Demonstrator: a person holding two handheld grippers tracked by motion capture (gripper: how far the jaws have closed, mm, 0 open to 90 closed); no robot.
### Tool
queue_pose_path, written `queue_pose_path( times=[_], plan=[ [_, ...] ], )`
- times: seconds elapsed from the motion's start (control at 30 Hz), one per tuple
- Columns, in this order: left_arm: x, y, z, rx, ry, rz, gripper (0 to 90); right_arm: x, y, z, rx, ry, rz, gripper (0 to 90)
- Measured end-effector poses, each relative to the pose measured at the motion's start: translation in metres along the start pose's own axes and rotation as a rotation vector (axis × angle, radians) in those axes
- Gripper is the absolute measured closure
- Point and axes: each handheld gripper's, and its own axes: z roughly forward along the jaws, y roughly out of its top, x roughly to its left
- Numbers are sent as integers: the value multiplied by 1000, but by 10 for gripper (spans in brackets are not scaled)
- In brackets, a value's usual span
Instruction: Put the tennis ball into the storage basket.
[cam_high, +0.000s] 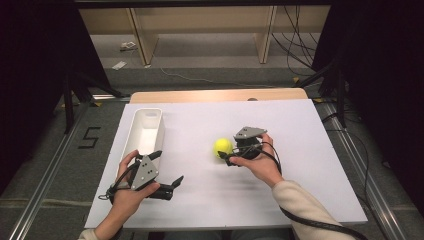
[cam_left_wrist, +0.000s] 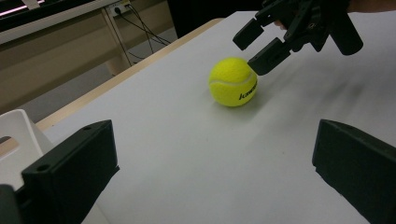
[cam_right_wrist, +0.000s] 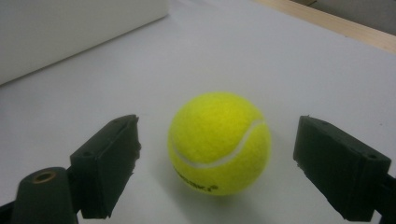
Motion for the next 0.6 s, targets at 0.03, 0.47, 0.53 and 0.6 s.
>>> queue_pose_path(
  times=[0.03,0.47,0.53,0.6],
  plan=[
    [0,0,0,0,0,3,0,0,0,1,3,0,3,153],
    [0,0,0,-1,0,-4,0,-2,0,17,39,-17,-13,141],
    [0,0,0,1,0,0,0,-2,0,18,45,-16,-11,133],
    [0,0,0,0,0,0,0,-2,0,20,49,-17,-11,129]
  ],
)
